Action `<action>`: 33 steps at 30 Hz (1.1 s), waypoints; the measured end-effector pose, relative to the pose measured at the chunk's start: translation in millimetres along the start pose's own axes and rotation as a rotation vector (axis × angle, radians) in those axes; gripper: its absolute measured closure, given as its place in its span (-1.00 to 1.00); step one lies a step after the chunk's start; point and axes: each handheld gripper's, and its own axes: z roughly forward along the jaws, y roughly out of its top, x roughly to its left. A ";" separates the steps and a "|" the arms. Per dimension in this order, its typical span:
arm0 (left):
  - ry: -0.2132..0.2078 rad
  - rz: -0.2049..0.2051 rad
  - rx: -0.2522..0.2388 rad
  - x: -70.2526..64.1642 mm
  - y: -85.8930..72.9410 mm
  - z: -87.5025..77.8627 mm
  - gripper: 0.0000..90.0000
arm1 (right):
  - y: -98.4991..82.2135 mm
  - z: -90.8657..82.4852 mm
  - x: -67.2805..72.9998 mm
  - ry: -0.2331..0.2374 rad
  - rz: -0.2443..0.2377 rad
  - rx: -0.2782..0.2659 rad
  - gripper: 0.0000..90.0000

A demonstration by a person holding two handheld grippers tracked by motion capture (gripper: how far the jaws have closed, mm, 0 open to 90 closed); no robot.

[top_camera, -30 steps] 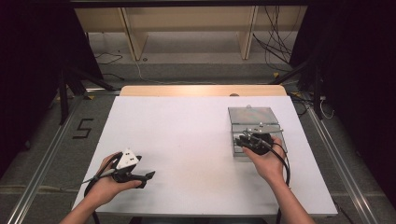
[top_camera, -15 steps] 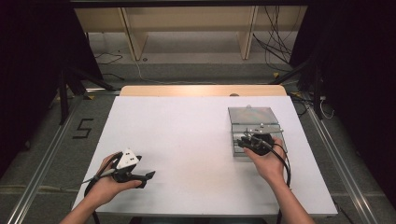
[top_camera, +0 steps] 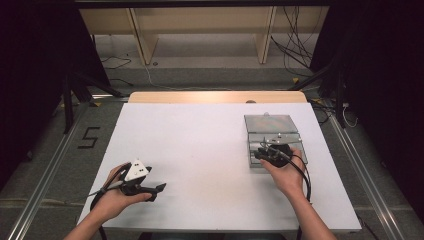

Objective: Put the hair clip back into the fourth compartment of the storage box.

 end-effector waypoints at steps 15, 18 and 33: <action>0.000 -0.001 0.000 0.1 -0.1 0.2 -0.50 | -1.5 4.3 1.2 -0.005 -0.006 0.024 0.65; 0.000 -0.001 0.000 0.1 -0.1 0.1 -0.50 | -1.8 5.4 1.0 -0.005 -0.006 0.027 0.65; -0.001 0.006 0.004 0.3 0.0 0.1 -0.50 | -2.9 9.7 -0.7 -0.009 0.005 0.047 0.62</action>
